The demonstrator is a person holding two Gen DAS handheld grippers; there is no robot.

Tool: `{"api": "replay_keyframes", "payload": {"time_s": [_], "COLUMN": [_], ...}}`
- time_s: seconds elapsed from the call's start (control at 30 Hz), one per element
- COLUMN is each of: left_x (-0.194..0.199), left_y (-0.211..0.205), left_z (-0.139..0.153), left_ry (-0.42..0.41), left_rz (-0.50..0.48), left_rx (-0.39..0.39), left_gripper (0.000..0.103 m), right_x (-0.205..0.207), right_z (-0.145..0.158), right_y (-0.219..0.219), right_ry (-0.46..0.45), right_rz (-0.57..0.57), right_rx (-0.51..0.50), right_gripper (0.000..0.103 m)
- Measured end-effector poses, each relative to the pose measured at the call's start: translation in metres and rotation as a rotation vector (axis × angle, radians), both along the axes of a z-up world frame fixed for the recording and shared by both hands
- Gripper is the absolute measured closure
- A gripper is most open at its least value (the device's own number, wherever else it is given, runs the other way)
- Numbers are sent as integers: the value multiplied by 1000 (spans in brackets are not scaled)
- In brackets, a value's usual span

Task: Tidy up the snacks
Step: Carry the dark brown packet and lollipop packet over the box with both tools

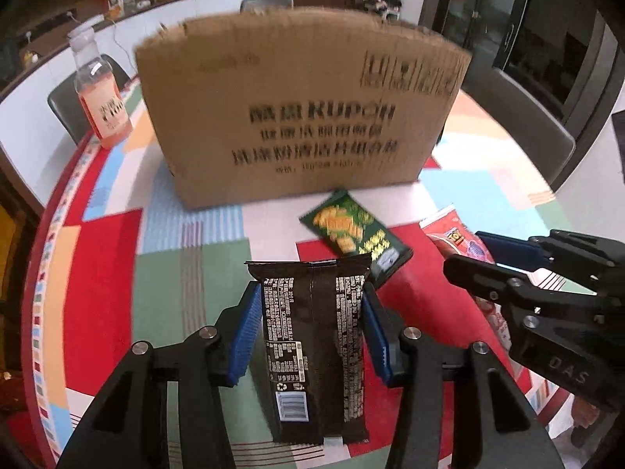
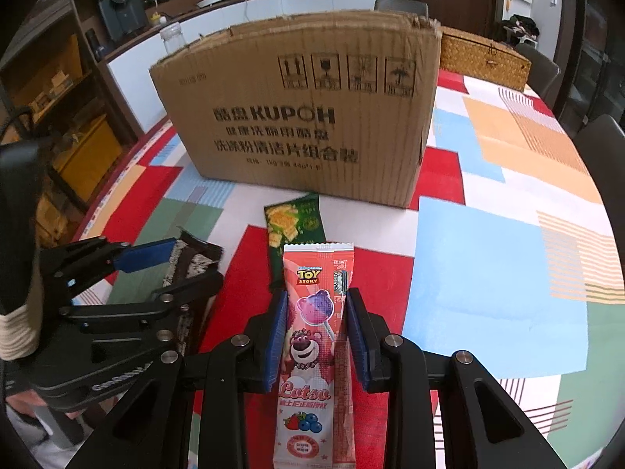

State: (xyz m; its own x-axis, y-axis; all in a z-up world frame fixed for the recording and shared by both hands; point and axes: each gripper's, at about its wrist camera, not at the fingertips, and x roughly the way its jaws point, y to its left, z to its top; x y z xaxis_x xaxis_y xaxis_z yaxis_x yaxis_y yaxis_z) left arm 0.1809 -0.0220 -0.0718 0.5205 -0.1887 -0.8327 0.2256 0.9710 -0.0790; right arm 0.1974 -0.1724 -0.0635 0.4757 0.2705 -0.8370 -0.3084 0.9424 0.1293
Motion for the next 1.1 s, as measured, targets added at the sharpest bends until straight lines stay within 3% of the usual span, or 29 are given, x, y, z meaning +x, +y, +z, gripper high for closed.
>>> {"api": "replay_keyframes", "payload": {"time_s": [0.73, 1.1], "left_x": [-7, 14], "left_y": [20, 29], "left_z": [84, 131], "left_ry": [-280, -422], "left_rz": [34, 47], "left_rx": [-67, -59], "left_gripper": [58, 58], "right_x": [9, 31], "right_z": [73, 114], "right_y": [17, 22], "right_ry": [-200, -318], "right_rz": [-3, -28], "right_rx": [63, 102], "right_gripper": [72, 72]}}
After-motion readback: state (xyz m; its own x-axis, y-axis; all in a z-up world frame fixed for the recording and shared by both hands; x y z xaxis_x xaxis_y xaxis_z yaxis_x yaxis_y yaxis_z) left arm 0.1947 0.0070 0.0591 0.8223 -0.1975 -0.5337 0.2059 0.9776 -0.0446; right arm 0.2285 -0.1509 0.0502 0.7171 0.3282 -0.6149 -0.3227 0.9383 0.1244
